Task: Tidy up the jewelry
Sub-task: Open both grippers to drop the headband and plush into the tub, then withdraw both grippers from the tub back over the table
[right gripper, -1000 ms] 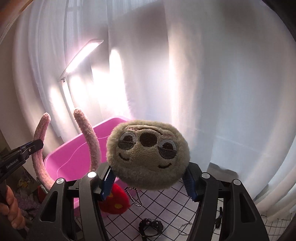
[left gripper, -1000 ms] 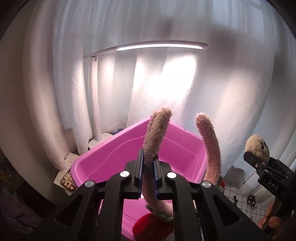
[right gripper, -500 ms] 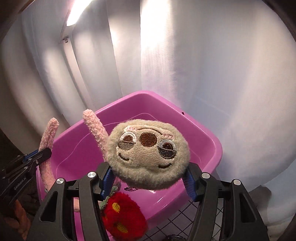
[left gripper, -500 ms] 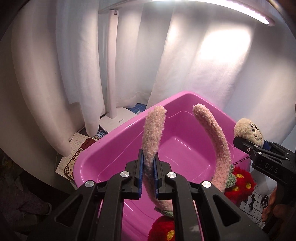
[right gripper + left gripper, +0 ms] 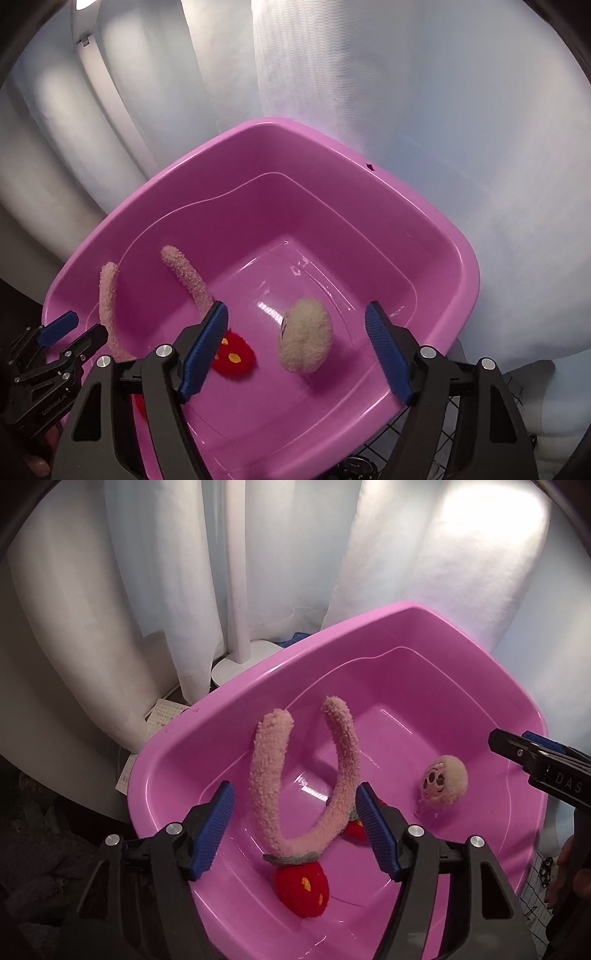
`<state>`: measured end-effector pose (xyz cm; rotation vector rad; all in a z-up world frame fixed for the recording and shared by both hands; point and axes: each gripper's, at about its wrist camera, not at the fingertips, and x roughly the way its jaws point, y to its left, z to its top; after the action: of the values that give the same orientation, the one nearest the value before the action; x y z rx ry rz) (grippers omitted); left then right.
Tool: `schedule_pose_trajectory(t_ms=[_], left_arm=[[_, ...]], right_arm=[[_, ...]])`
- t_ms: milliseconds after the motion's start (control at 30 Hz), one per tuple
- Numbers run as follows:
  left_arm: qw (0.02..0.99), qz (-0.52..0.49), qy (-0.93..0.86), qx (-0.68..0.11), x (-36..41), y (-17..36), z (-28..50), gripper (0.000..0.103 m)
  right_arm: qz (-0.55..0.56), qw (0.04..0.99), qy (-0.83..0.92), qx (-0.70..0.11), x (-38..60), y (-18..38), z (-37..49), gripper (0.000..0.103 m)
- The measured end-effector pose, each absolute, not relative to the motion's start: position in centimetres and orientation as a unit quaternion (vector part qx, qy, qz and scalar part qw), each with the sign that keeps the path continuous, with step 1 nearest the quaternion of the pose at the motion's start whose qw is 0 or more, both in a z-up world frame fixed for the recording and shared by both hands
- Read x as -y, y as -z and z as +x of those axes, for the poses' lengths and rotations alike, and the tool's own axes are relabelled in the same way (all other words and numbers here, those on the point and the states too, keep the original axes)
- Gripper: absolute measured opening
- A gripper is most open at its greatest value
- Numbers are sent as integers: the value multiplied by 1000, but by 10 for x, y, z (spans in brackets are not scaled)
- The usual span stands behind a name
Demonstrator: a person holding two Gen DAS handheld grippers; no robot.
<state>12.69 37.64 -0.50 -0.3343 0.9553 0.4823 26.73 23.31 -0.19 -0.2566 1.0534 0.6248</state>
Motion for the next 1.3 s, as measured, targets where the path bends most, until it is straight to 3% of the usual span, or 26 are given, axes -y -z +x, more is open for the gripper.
schedule_pose_trajectory(t_ms=[300,800,1000,1300], left_arm=[[851,-148,-238,-444,-372,-6,122,76],[852,-145,-243,-441,-356,-12,105,79],[857,-143,-242,-432,-343,-19,94,95],[864,-126,-233,-428,-302,-38,81,97]], right_arm=[[-104,816,-294,-487,-227,-6,260,74],[-109,824,-297,-470,-206,-20,242,74],[-101,830,-297,-460,-188,-28,227,74],[-85,843,-283,-450,-140,-39,199,74]])
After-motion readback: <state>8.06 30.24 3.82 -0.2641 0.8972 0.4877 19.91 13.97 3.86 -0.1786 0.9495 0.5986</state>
